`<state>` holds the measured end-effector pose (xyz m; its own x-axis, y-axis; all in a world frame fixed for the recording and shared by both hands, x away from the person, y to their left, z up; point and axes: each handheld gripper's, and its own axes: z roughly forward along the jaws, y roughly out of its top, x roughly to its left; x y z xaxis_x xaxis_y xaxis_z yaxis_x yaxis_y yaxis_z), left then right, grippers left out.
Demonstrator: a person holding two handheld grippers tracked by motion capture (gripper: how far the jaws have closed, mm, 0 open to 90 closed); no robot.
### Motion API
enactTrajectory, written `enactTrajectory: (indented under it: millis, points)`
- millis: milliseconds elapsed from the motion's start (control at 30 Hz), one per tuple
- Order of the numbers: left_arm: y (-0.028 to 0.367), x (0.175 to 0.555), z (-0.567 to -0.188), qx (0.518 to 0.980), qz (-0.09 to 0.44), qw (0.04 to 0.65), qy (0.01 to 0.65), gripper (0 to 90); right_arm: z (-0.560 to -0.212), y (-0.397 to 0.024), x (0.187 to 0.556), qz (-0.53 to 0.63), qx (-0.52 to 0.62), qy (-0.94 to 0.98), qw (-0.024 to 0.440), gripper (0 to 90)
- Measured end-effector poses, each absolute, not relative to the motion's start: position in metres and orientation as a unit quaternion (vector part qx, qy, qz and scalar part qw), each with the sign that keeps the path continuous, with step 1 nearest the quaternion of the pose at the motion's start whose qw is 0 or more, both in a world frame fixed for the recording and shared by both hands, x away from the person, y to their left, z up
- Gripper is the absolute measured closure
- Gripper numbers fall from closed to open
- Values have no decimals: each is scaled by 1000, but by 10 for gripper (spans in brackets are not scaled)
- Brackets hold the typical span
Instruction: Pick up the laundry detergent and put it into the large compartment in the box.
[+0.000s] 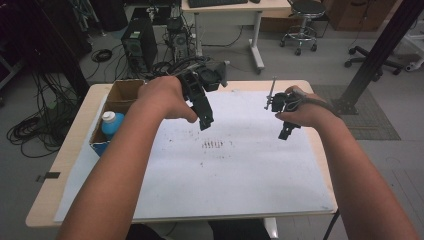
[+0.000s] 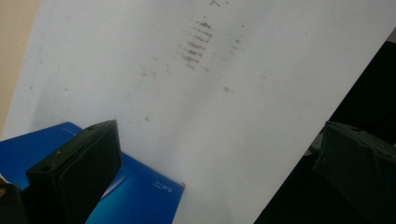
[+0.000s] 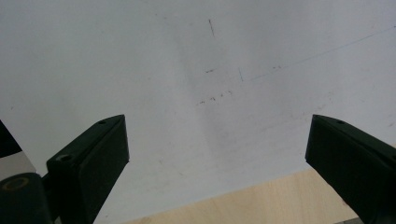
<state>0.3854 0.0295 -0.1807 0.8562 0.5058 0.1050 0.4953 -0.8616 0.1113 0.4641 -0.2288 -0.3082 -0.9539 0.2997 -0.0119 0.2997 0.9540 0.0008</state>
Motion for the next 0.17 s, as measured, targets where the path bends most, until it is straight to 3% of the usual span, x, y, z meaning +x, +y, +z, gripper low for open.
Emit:
enactTrajectory:
  millis: [167]
  points:
    - [31,385,-180,962,67,43,263,2,-306,-229,463,3,149,989,8,61]
